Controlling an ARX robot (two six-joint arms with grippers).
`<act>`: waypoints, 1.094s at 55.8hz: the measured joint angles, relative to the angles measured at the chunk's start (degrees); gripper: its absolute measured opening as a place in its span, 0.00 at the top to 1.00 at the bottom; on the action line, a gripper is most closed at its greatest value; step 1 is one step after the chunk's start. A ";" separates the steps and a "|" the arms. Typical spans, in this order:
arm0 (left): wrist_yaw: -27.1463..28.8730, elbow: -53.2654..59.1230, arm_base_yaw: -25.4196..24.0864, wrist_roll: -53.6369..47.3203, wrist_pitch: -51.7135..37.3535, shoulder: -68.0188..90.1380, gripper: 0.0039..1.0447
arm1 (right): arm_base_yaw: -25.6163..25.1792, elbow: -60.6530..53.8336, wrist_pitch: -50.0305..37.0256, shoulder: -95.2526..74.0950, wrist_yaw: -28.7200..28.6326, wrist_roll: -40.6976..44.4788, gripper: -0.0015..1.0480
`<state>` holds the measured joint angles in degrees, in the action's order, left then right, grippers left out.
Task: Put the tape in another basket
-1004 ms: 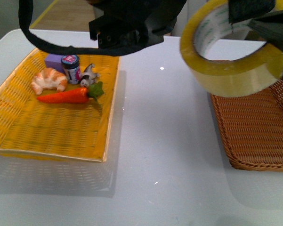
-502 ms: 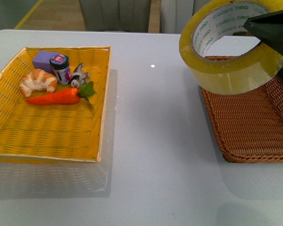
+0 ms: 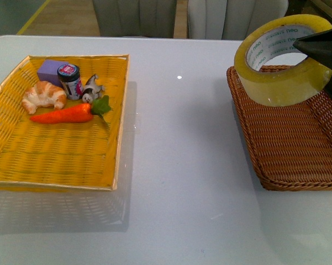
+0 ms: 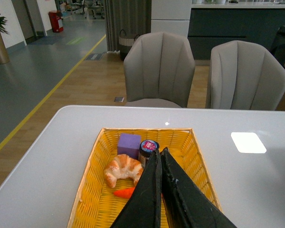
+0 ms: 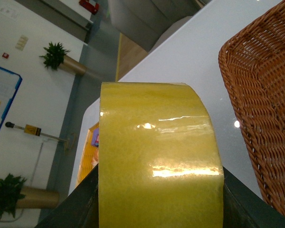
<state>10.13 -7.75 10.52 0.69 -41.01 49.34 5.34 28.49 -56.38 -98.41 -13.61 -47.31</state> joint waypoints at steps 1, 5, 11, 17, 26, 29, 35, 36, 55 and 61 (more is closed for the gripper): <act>-0.31 0.35 -0.37 -0.02 0.35 -0.74 0.99 | -0.46 0.90 0.22 -1.14 -0.07 0.20 0.56; -1.38 1.29 -1.40 -0.02 1.53 -2.95 0.99 | -1.92 3.52 0.81 -4.70 0.09 0.22 0.56; -2.78 2.60 -2.89 -0.02 3.72 -6.51 0.99 | -4.46 7.63 1.62 -10.67 0.81 0.15 0.56; -4.22 3.89 -4.28 -0.04 6.32 -10.29 0.99 | -6.67 11.76 2.25 -16.39 2.89 -0.50 0.56; -9.51 6.23 -9.62 -0.07 7.21 -14.27 0.99 | -7.76 18.01 5.57 -22.88 6.54 -2.93 0.56; -9.55 6.95 -10.23 -0.09 7.52 -15.12 0.99 | -7.76 19.87 7.06 -24.68 7.67 -3.56 0.56; -10.14 6.95 -10.25 -0.09 10.58 -18.25 0.99 | -7.61 23.58 10.12 -27.58 9.29 -4.39 0.56; -10.14 6.95 -10.27 -0.09 10.86 -18.62 0.99 | -7.61 23.91 10.45 -27.82 9.49 -4.42 0.56; -10.12 6.95 -10.27 -0.09 21.73 -30.14 0.99 | -8.09 28.74 16.85 -32.09 12.55 -5.68 0.51; -10.14 6.95 -10.27 -0.09 24.02 -32.35 0.99 | -8.28 27.43 16.33 -32.04 12.55 -5.88 0.33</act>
<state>-0.01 -0.80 0.25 0.60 -16.99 16.99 -2.94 55.92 -40.05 -130.45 -1.06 -53.19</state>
